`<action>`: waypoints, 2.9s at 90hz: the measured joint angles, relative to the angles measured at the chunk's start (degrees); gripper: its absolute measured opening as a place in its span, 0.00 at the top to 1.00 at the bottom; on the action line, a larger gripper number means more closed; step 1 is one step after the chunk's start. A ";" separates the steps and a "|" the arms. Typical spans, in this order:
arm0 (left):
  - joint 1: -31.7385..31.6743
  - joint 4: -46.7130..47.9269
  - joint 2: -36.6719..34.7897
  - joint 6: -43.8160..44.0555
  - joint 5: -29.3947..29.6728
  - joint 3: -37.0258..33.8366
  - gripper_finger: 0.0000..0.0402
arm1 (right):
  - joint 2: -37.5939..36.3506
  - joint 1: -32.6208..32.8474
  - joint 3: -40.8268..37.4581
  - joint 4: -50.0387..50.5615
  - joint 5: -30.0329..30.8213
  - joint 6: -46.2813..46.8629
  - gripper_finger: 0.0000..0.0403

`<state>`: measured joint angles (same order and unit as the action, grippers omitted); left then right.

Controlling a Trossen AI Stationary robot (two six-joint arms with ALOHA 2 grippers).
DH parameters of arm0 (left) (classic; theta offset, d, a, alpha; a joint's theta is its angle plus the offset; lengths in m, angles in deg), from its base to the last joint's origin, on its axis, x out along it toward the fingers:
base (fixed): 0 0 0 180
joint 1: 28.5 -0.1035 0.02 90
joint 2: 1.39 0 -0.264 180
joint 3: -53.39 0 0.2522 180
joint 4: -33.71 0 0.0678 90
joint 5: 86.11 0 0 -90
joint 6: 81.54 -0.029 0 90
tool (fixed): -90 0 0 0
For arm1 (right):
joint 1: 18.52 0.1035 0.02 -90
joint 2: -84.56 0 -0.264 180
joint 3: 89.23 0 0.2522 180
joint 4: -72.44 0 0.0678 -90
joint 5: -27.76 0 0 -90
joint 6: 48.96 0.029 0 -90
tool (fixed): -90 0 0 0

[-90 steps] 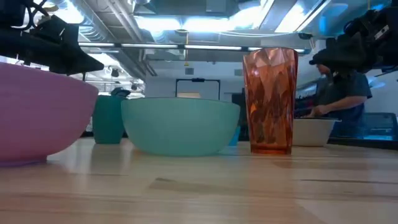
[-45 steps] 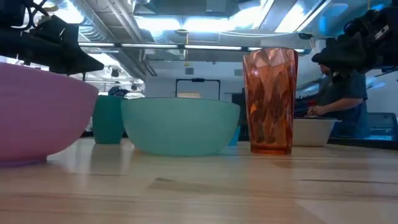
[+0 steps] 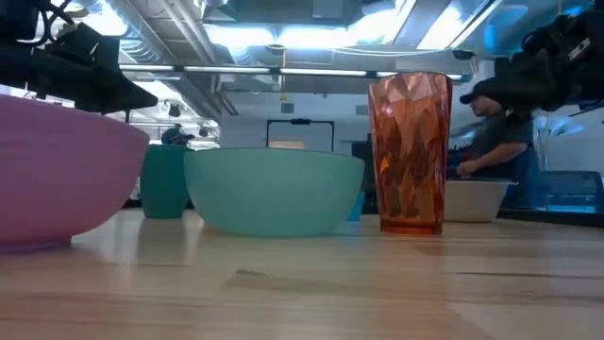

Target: Nest bowls inside each other

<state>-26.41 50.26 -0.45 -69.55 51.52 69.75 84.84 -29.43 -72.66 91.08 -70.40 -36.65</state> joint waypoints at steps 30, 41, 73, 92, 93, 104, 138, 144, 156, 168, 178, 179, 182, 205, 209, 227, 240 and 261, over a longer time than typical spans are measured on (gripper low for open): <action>0.01 0.00 0.01 0.00 0.00 0.00 1.00 | 0.00 -0.01 -0.01 -0.01 0.00 0.00 1.00; 0.00 0.01 0.00 0.00 0.00 0.00 1.00 | -0.01 0.01 -0.01 0.00 0.00 0.01 1.00; 0.01 0.00 0.01 0.00 -0.02 0.01 1.00 | 0.00 0.00 0.00 -0.01 0.00 0.00 1.00; 0.01 0.00 0.01 0.00 0.00 -0.01 1.00 | 0.00 0.00 0.00 -0.01 0.00 0.00 1.00; 0.01 0.00 0.01 0.00 0.00 0.00 1.00 | -0.01 -0.01 0.00 0.00 0.00 -0.01 1.00; 0.00 0.00 0.01 0.00 -0.01 0.01 1.00 | 0.00 0.00 0.00 0.00 0.00 -0.01 1.00; 0.01 0.00 0.01 0.00 0.00 0.01 1.00 | 0.01 0.01 0.00 0.00 0.00 -0.01 1.00; 0.01 0.00 0.01 0.00 -0.02 -0.01 1.00 | 0.00 0.00 0.00 0.00 0.00 0.01 1.00; 0.01 0.00 0.01 0.00 0.00 0.00 1.00 | -0.01 0.01 -0.02 -0.04 0.00 0.01 1.00; -0.01 0.00 0.01 0.00 -0.01 0.01 1.00 | 0.00 0.00 -0.02 -0.33 0.01 -0.62 1.00; 0.01 0.00 0.00 0.00 -0.02 0.01 1.00 | 0.01 0.01 -0.01 -0.31 0.00 -0.63 1.00; 0.01 0.00 0.00 0.00 -0.02 0.01 1.00 | 0.01 0.01 -0.02 -0.31 0.00 -0.63 1.00; -0.01 0.00 -0.01 0.00 -0.01 0.01 1.00 | 0.01 0.00 -0.01 -0.31 0.00 -0.63 1.00; 0.01 0.00 0.01 0.00 0.00 0.01 1.00 | 0.01 0.01 -0.01 -0.53 0.44 -0.68 1.00; 0.01 0.01 0.01 0.00 0.00 0.01 1.00 | 0.01 -0.01 -0.01 -0.55 0.46 -0.68 1.00; 0.01 0.00 0.00 0.00 0.00 0.01 1.00 | 0.01 0.01 -0.02 -0.47 0.72 -0.77 1.00; 0.00 0.00 -0.01 0.00 0.00 0.00 1.00 | 0.06 0.01 -0.02 -0.05 16.20 -3.41 1.00; 0.00 0.00 -0.01 0.00 0.00 0.01 1.00 | 0.47 -0.01 -0.02 -2.13 31.12 -3.71 1.00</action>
<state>-26.41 50.26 -0.46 -69.55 51.52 69.76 85.31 -29.44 -72.68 88.96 -39.28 -40.36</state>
